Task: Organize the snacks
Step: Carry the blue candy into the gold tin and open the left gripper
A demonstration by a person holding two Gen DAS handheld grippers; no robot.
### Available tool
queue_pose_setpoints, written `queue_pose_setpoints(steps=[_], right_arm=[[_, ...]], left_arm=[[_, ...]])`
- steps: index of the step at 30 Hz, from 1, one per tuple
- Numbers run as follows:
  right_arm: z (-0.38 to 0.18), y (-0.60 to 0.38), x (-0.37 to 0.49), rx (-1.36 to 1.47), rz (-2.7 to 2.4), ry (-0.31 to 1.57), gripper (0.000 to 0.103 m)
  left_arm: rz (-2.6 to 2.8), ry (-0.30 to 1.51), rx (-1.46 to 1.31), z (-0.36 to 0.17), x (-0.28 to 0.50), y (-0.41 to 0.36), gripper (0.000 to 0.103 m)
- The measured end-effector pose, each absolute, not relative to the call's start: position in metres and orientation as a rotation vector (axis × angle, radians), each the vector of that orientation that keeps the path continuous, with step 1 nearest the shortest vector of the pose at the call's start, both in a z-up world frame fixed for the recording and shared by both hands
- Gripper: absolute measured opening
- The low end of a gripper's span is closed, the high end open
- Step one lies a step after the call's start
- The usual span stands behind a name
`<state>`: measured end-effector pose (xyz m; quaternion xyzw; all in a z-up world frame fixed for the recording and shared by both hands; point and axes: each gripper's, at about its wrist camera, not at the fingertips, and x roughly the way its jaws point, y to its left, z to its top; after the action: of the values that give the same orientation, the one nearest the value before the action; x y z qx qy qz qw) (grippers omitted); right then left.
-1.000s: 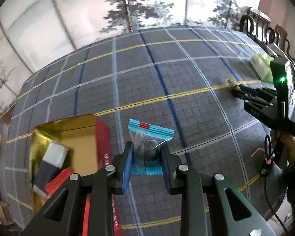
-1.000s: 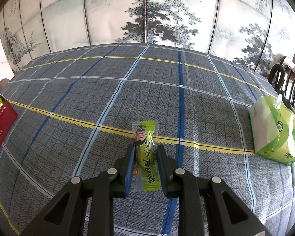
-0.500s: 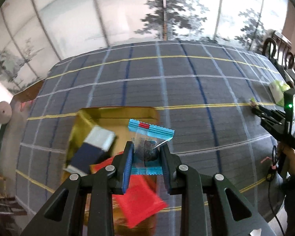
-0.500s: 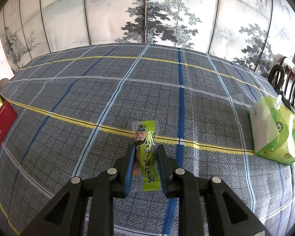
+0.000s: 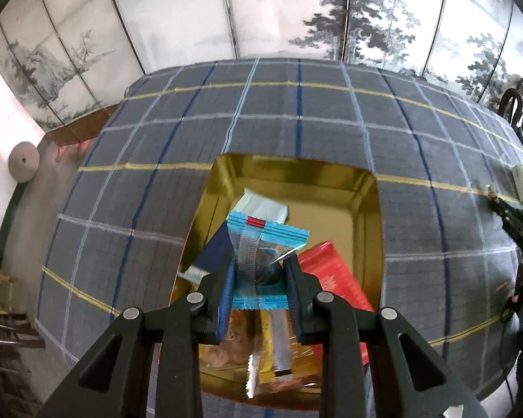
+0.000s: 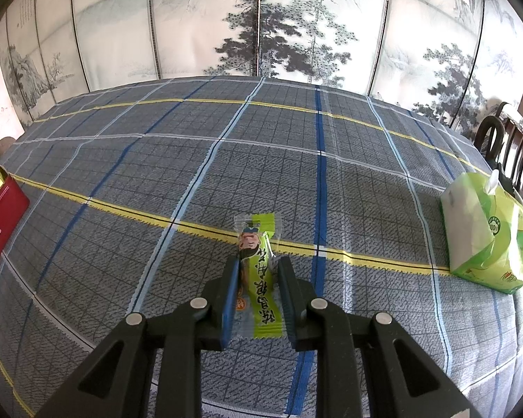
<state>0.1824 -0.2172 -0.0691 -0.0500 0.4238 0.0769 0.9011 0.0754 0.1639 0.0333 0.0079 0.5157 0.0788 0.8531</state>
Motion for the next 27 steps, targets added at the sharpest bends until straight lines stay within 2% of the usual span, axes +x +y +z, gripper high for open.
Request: queue_pose_setpoints(steps=[12,27], right_arm=[[-0.069,-0.216,0.182,-0.105,0.158,0.877,0.023],[-0.068,-0.218,0.182,-0.123,0.149,0.874,0.024]], left_arm=[[0.157,1.135,0.018,0.003,0.066,0.174,0.024],[0.167,1.119,0.044,0.001,0.06,0.179,0.027]])
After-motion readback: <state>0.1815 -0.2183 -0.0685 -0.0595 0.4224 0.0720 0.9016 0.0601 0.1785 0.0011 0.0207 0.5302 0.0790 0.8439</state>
